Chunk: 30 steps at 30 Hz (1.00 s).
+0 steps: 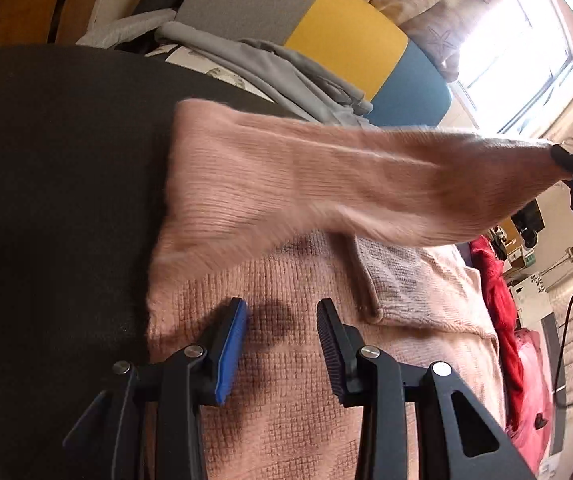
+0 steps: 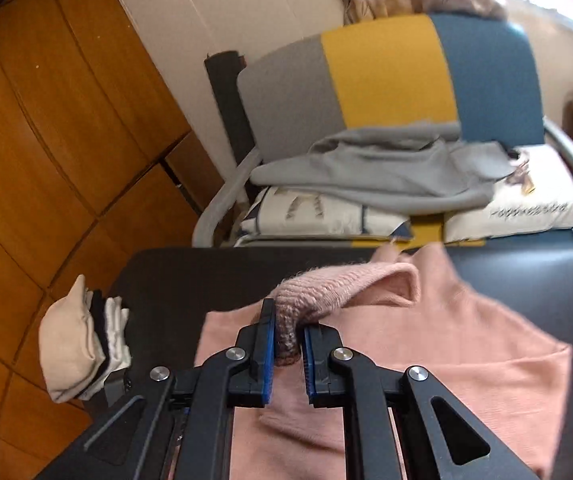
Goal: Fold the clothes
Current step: 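Grasp the sweater side edge with the right tool and lift it, then fold the held edge over the sweater body and open the right tool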
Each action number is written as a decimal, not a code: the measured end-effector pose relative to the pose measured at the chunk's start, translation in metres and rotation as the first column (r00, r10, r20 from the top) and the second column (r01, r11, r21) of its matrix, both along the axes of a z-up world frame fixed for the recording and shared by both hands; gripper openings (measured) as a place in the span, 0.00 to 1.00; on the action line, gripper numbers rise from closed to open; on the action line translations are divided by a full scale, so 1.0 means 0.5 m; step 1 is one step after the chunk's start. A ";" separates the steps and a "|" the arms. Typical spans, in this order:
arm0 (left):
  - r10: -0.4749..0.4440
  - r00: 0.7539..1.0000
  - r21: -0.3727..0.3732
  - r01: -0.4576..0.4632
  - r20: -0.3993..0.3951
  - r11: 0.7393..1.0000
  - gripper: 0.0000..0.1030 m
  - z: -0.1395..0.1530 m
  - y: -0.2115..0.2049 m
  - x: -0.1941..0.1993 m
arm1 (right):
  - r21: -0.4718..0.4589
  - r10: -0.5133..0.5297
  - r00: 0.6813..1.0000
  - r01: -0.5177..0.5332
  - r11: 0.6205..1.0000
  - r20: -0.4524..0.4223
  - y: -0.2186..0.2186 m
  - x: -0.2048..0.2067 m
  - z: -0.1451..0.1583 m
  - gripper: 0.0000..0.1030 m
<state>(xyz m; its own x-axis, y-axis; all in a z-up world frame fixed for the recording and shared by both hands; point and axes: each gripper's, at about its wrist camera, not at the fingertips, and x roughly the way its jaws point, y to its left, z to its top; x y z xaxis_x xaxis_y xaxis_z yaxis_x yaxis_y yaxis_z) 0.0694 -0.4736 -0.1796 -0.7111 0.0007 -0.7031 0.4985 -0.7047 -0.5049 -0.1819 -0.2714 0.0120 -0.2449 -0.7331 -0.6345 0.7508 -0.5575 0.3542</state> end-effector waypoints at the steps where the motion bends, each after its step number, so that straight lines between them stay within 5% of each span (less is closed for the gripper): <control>1: -0.006 1.000 -0.011 0.006 0.003 1.000 0.35 0.000 0.004 0.003 | 0.008 -0.014 1.000 0.014 1.000 -0.004 0.012 -0.009 0.003 0.12; 8: -0.024 0.999 0.014 0.024 -0.024 1.000 0.35 -0.004 0.011 0.027 | 0.042 -0.155 0.986 0.152 0.987 0.064 0.138 -0.088 -0.048 0.12; 14: -0.030 0.999 0.046 0.032 -0.037 0.998 0.35 -0.005 0.019 0.041 | 0.105 -0.241 0.956 0.226 0.968 0.167 0.227 -0.122 -0.169 0.12; 20: -0.022 0.999 0.067 0.024 -0.026 0.997 0.36 -0.004 0.025 0.028 | 0.000 -0.269 0.879 0.293 0.956 0.393 0.311 -0.129 -0.273 0.15; 22: -0.024 0.999 0.064 0.025 -0.021 0.998 0.36 -0.003 0.027 0.027 | -0.020 -0.271 0.855 0.311 0.950 0.443 0.328 -0.122 -0.294 0.21; 26: -0.026 1.000 0.063 0.026 -0.007 0.998 0.36 -0.001 0.027 0.019 | -0.033 -0.304 0.829 0.361 0.932 0.470 0.344 -0.119 -0.322 0.59; 30: 0.002 0.999 0.098 0.001 -0.032 0.995 0.36 0.002 0.015 0.016 | -0.034 -0.266 0.827 0.324 0.945 0.496 0.306 -0.131 -0.352 0.60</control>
<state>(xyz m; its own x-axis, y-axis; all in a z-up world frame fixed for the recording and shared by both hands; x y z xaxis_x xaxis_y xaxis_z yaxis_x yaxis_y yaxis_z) 0.0773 -0.4662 -0.1784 -0.7333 0.0678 -0.6765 0.4814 -0.6509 -0.5870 -0.2476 -0.1182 -0.1638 -0.1487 -0.7475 -0.6474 0.2772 -0.6599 0.6983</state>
